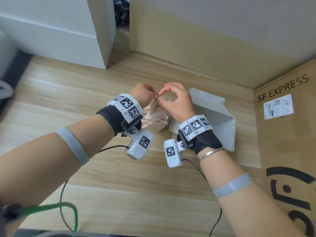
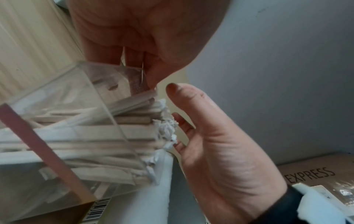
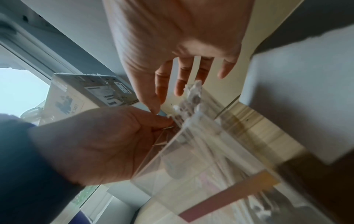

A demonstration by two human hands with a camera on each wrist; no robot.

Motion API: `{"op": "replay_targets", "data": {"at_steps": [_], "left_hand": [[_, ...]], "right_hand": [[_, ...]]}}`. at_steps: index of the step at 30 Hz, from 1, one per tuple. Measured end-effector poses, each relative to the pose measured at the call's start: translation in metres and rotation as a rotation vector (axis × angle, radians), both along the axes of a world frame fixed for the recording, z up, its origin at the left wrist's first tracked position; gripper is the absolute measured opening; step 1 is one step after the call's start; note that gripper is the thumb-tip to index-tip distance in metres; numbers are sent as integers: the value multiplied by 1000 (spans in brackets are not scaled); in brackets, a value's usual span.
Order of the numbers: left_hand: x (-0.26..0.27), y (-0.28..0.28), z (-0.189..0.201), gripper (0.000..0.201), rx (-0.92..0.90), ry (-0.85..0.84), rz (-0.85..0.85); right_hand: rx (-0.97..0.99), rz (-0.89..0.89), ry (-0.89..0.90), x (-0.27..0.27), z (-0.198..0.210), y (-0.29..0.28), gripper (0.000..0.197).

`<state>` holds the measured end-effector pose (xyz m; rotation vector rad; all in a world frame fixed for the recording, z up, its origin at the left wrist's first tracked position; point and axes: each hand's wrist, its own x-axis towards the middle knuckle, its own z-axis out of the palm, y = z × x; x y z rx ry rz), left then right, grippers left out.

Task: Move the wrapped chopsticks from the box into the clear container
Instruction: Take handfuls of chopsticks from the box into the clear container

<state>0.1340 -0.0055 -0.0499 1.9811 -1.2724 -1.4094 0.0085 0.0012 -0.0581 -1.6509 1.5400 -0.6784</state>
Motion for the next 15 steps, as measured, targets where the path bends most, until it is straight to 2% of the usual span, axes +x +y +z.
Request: {"op": "replay_targets", "data": {"at_steps": [4, 9, 15], "left_hand": [[-1, 1, 0, 25, -7, -5, 1], [-6, 5, 8, 31, -59, -43, -10], [-31, 5, 24, 36, -249, -127, -64]], "right_hand": [[15, 65, 137, -2, -7, 0, 7], [2, 23, 44, -11, -4, -1, 10], [59, 24, 29, -42, 10, -5, 10]]}}
